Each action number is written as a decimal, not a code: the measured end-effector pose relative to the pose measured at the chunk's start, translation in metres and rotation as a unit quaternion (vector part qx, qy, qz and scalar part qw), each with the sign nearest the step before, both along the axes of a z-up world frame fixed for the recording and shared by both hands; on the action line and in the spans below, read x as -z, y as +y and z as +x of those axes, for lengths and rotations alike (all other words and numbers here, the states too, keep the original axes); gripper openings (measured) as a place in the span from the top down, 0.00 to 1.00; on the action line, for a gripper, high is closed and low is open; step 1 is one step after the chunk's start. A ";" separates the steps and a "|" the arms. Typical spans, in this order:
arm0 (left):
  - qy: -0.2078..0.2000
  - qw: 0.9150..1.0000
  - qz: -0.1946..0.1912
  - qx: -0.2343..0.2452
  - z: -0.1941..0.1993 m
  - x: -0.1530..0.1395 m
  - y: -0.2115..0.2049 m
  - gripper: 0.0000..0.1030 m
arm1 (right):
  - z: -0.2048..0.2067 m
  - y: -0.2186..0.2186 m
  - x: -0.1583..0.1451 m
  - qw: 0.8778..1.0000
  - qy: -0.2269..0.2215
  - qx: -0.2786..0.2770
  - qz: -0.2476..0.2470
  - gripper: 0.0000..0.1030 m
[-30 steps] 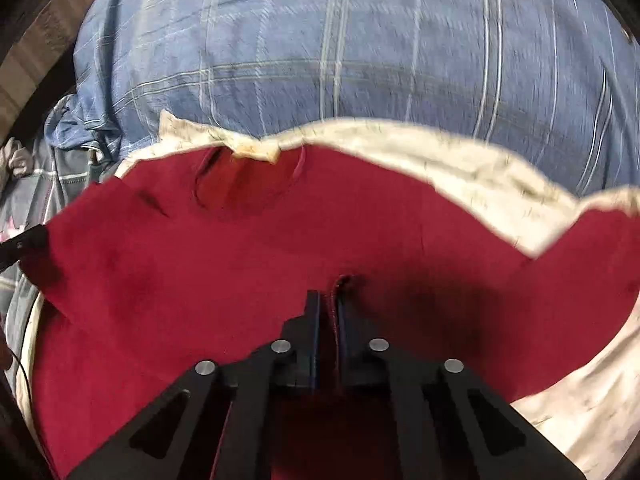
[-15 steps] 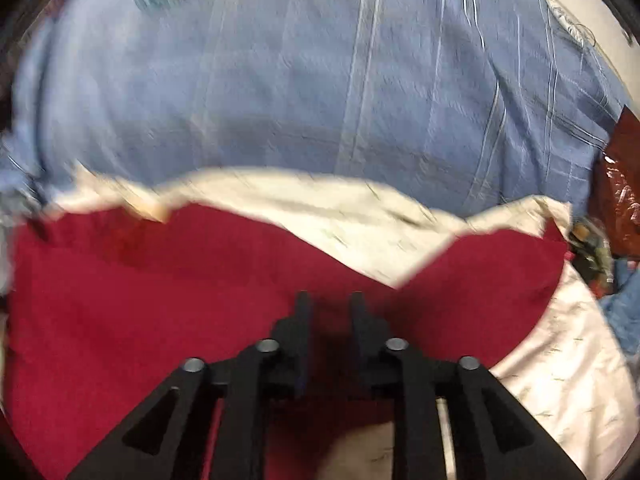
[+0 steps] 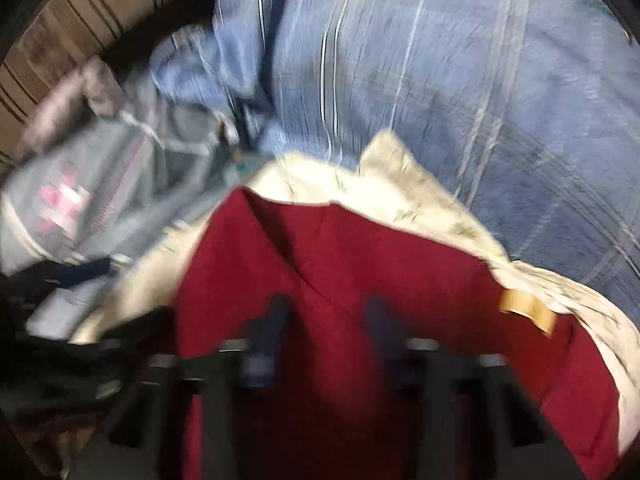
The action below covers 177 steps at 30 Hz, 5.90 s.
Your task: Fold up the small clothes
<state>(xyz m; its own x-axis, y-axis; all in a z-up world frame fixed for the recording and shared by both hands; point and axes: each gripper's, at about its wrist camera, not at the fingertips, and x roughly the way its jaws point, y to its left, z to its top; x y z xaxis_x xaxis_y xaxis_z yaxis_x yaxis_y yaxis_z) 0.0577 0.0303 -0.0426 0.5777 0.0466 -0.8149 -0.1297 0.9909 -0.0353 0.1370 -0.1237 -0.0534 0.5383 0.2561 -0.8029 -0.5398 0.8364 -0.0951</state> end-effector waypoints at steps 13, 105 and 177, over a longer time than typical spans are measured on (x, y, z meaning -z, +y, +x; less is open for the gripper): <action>-0.044 0.997 -0.046 0.041 -0.005 -0.029 -0.027 0.18 | -0.065 -0.096 -0.031 0.996 -0.030 0.082 0.024 0.51; -0.005 0.995 -0.006 0.102 0.010 -0.021 -0.073 0.18 | -0.087 -0.564 -0.041 0.811 -0.035 0.557 0.175 0.60; -0.060 0.970 -0.231 0.045 0.013 -0.056 -0.004 0.18 | -0.125 -0.060 -0.021 0.996 -0.025 0.018 0.083 0.76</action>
